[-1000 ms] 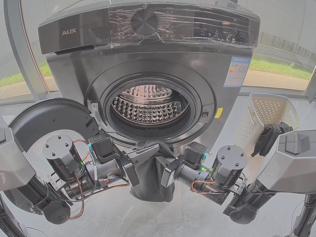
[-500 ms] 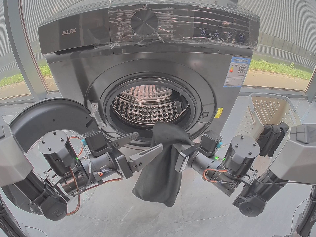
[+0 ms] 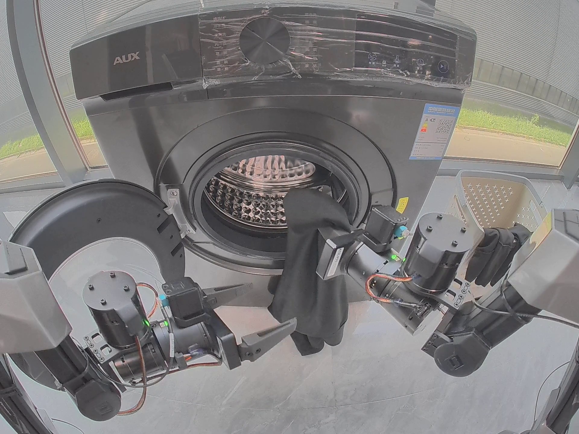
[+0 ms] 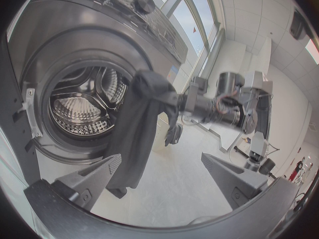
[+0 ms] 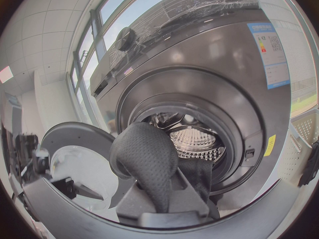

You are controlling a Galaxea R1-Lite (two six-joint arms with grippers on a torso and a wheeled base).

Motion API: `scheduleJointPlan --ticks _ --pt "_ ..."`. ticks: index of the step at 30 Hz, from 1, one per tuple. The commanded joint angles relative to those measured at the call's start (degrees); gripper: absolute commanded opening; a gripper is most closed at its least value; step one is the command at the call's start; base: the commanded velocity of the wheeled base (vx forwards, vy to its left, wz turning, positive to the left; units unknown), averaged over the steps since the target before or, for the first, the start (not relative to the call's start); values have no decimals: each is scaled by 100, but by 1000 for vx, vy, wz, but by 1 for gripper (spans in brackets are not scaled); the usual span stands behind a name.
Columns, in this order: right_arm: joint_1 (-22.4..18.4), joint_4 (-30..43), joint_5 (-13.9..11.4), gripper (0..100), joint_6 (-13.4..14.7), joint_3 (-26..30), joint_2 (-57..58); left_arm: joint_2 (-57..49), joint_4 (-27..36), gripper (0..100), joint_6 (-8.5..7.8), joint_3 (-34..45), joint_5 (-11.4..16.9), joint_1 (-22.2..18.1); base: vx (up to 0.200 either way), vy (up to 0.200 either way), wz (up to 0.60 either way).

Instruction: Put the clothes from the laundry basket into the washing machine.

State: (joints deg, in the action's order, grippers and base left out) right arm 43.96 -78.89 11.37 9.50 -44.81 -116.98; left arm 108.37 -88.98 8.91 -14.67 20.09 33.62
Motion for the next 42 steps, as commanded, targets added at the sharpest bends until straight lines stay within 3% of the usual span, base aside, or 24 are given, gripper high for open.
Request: scheduleJointPlan --ticks 1,4,8,16,25,29,31,42 --pt "7 198 137 0 17 -247 158 430 -23 100 -188 78 4 127 0 0 0" --pt "7 286 181 0 35 -256 167 685 -23 100 -276 8 -5 268 0 0 0" --pt "43 312 234 0 35 -247 281 1037 -32 100 -276 -133 -14 426 0 0 0" --pt "51 312 269 0 52 -265 299 1705 -32 100 -258 -757 -49 373 0 0 0" --pt "148 268 286 0 79 -300 272 2302 -32 100 -144 -1654 -49 66 0 0 0" --pt "227 242 313 0 87 -309 237 2364 -14 100 41 -1891 -40 48 0 0 0" --pt "253 242 383 0 87 -370 193 2460 -14 100 208 -2137 -49 83 0 0 0" --pt "315 198 401 0 175 -432 70 2926 -5 100 225 -2770 -75 92 0 0 0"
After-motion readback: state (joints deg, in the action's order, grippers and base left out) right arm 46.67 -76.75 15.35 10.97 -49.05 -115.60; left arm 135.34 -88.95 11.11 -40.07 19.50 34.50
